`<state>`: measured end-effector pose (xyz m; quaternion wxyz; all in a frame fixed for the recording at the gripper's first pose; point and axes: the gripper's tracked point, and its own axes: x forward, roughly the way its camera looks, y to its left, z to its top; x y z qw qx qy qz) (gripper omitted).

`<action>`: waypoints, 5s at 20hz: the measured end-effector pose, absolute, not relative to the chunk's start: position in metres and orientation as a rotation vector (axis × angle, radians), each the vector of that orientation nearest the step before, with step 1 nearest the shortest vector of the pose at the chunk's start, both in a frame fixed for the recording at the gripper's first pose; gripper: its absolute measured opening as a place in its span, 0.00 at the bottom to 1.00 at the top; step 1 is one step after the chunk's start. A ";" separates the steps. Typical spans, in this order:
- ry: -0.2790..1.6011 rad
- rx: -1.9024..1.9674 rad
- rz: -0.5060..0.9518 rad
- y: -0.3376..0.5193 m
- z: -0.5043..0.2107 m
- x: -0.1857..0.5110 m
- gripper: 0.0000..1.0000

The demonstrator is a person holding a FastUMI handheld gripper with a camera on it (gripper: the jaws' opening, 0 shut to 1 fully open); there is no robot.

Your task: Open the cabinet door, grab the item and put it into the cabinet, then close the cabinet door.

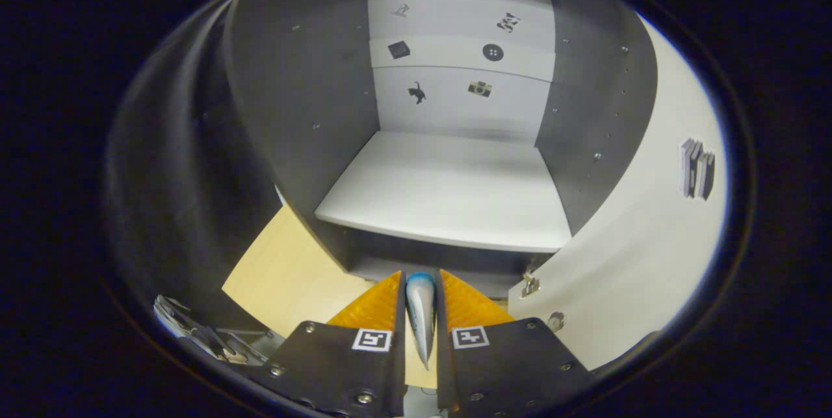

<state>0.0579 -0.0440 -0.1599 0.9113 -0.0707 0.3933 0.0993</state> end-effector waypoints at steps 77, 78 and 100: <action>0.199 -0.176 -0.393 -0.200 0.022 -0.266 0.97; 0.219 -0.188 -0.422 -0.212 0.018 -0.275 0.97; 0.205 -0.050 -0.499 -0.318 0.008 -0.212 0.94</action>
